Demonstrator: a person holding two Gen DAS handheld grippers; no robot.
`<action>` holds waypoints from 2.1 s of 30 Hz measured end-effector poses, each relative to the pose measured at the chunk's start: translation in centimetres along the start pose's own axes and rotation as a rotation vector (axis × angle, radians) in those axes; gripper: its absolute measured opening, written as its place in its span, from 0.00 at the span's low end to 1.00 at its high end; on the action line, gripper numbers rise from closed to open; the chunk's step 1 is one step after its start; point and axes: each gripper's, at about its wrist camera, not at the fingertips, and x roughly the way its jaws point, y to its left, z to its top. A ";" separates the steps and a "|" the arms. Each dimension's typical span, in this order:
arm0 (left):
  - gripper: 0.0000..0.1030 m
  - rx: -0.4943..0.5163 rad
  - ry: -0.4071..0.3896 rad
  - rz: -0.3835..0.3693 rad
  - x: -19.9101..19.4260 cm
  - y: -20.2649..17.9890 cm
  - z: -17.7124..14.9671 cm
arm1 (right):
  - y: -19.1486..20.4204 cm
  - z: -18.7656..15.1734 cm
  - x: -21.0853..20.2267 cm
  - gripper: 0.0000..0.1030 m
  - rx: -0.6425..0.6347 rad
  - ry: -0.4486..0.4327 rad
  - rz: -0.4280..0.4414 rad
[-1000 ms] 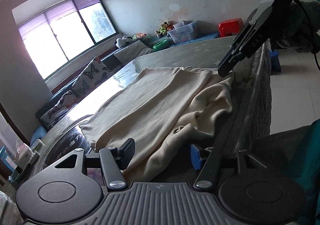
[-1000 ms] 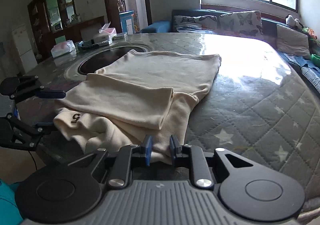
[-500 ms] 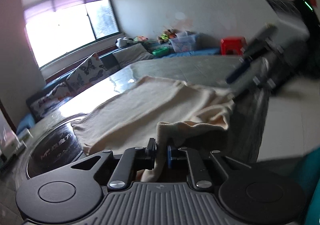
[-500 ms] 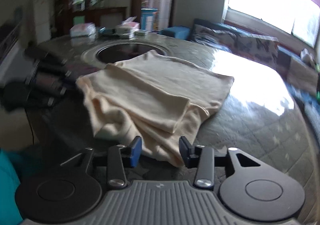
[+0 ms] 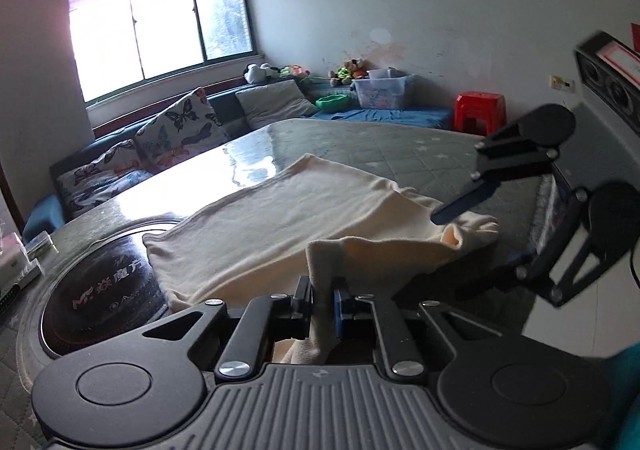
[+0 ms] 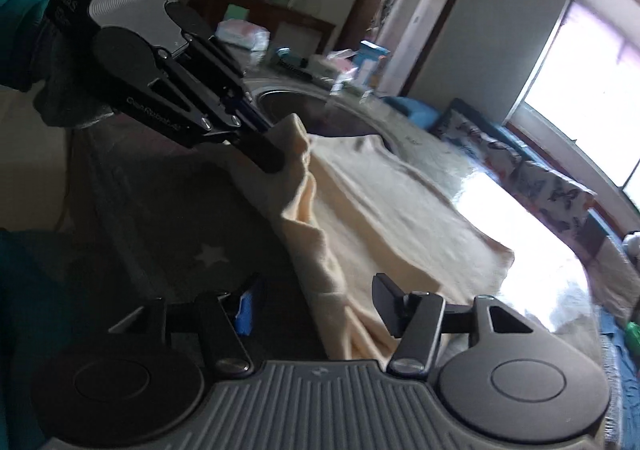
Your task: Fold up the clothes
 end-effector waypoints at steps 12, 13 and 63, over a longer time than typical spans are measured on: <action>0.40 0.069 0.008 -0.033 -2.5 -1.3 -2.6 | -2.9 0.7 -1.9 0.22 0.316 0.036 0.173; 0.40 0.064 0.007 -0.027 -2.7 -1.3 -2.5 | -2.7 0.9 -1.5 0.20 0.311 0.046 0.165; 0.56 0.009 0.026 0.025 -3.3 -0.2 -3.8 | -2.3 0.2 -2.8 0.01 0.327 0.002 0.149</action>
